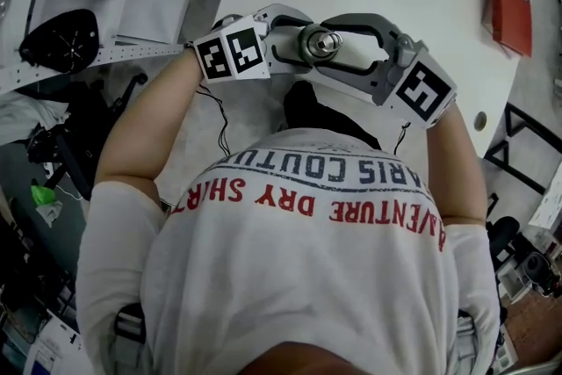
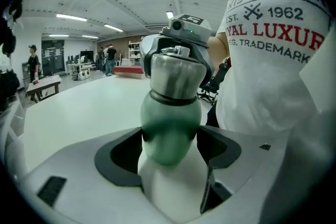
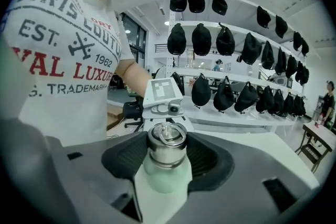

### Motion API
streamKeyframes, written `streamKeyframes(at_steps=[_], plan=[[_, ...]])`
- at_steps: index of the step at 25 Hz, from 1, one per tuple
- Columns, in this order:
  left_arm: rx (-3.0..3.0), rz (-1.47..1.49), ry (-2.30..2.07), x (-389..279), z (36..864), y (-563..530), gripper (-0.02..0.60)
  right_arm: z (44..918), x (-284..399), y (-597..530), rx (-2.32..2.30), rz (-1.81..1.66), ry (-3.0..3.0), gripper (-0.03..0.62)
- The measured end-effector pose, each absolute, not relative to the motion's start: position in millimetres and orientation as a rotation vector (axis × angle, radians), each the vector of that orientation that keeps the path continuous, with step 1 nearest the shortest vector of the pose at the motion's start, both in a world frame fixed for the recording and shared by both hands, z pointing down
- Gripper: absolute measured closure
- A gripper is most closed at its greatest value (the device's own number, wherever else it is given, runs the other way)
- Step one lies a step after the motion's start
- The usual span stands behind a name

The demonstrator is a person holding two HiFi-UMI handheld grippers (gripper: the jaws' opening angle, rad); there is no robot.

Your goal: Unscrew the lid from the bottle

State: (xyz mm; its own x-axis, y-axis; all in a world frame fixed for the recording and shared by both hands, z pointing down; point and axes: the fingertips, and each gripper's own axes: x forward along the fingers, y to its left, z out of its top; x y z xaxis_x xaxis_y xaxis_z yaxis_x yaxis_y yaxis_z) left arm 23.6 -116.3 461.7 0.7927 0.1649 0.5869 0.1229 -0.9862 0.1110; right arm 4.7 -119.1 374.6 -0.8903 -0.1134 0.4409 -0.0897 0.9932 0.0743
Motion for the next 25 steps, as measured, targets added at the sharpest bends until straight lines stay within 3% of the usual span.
streamKeyframes(at_steps=[14, 18, 25], plan=[[2.923, 0.974, 0.317, 25.0, 461.1, -113.8, 0.239, 374.6, 5.7, -115.3, 0.031, -0.077, -2.634, 0.355], [2.921, 0.939, 0.233, 23.1, 461.7, -113.9, 0.239, 366.0, 1.4, -116.9, 0.178, 0.070, -2.722, 0.303], [2.907, 0.854, -0.007, 26.5, 460.9, -112.7, 0.239, 367.1, 11.8, -117.3, 0.511, 0.150, -2.766, 0.299]])
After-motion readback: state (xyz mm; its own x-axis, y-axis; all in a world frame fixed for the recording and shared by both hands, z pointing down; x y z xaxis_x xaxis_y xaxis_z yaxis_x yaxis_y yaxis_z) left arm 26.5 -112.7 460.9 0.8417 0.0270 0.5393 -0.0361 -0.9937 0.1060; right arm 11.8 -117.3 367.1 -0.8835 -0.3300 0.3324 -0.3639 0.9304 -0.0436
